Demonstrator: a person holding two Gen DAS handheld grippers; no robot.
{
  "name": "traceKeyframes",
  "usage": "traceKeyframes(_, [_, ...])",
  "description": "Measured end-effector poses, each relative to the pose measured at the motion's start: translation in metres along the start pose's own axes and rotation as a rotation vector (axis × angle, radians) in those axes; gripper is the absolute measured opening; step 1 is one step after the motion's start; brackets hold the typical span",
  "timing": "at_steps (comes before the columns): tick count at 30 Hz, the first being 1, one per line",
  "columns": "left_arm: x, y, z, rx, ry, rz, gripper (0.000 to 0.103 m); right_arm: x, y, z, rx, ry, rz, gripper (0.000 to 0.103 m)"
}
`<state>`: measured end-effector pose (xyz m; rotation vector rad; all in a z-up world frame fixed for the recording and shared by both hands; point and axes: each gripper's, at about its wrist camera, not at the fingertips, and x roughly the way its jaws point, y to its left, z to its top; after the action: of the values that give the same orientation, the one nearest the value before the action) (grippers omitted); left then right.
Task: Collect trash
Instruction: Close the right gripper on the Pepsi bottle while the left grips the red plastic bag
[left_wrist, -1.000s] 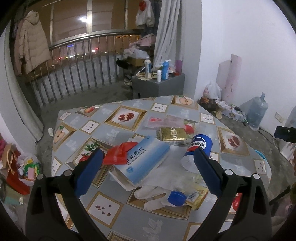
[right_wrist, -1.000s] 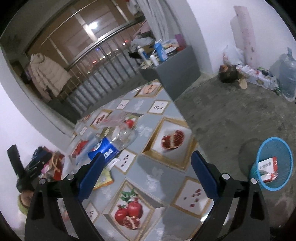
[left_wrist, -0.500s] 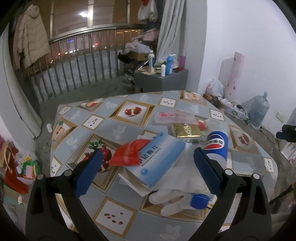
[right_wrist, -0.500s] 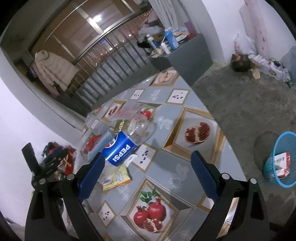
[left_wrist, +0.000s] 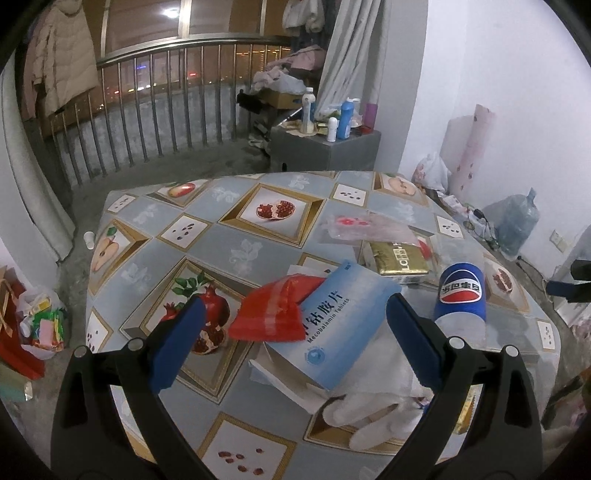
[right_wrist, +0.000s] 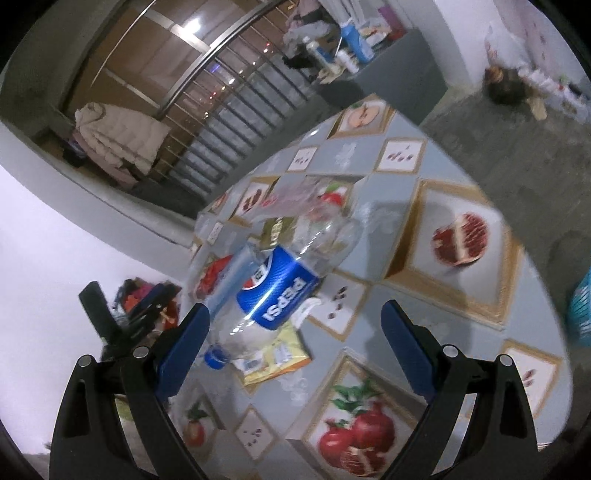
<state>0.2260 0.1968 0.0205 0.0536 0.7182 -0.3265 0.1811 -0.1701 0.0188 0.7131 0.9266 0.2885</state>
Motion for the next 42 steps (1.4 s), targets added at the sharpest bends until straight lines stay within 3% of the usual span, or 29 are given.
traceKeyframes(9, [0.024, -0.006, 0.002, 0.047, 0.041, -0.033, 0.094, 0.043, -0.003, -0.002, 0.135, 0.089, 0.104, 0.092])
traceKeyframes(22, [0.050, -0.017, 0.005, 0.096, 0.083, 0.001, 0.094, 0.087, -0.018, 0.000, 0.294, 0.162, 0.144, 0.089])
traceKeyframes(36, [0.066, -0.014, 0.008, 0.106, 0.110, 0.019, 0.094, 0.110, -0.020, -0.003, 0.357, 0.207, 0.183, 0.085])
traceKeyframes(42, [0.070, 0.001, 0.011, 0.081, 0.134, 0.006, 0.085, 0.112, -0.021, -0.003, 0.360, 0.218, 0.187, 0.085])
